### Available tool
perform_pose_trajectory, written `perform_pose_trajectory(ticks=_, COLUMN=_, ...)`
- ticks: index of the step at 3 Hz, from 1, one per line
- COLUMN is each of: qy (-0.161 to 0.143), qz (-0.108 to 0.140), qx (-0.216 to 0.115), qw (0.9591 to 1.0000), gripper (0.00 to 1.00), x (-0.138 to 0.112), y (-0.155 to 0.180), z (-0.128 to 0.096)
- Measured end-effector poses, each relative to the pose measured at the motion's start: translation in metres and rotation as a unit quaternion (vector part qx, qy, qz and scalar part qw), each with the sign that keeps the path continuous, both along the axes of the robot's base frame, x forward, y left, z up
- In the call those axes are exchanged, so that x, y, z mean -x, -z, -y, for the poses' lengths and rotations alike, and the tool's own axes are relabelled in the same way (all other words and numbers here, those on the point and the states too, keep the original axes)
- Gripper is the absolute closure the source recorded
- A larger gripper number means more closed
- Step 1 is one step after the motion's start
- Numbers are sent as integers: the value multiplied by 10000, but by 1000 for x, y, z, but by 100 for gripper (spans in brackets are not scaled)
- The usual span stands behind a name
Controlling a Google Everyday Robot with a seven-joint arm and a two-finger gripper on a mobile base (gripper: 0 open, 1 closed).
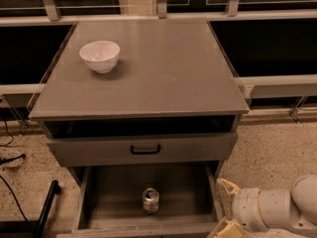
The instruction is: Pick 7up can from middle drawer and place on counter
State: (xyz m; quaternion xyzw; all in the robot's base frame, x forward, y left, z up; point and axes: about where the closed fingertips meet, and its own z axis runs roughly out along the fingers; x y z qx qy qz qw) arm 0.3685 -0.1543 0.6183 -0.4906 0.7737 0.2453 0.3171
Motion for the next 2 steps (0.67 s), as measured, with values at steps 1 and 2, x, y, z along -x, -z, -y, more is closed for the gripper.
perform_pose_trajectory(ticks=1, qy=-3, qz=-10, qx=-7, qw=10000, gripper=0, x=0, y=1, z=0)
perform_pose_trajectory(ticks=2, qy=-70, qz=84, qx=41, qw=9999, gripper=0, x=-4, y=12, z=-4)
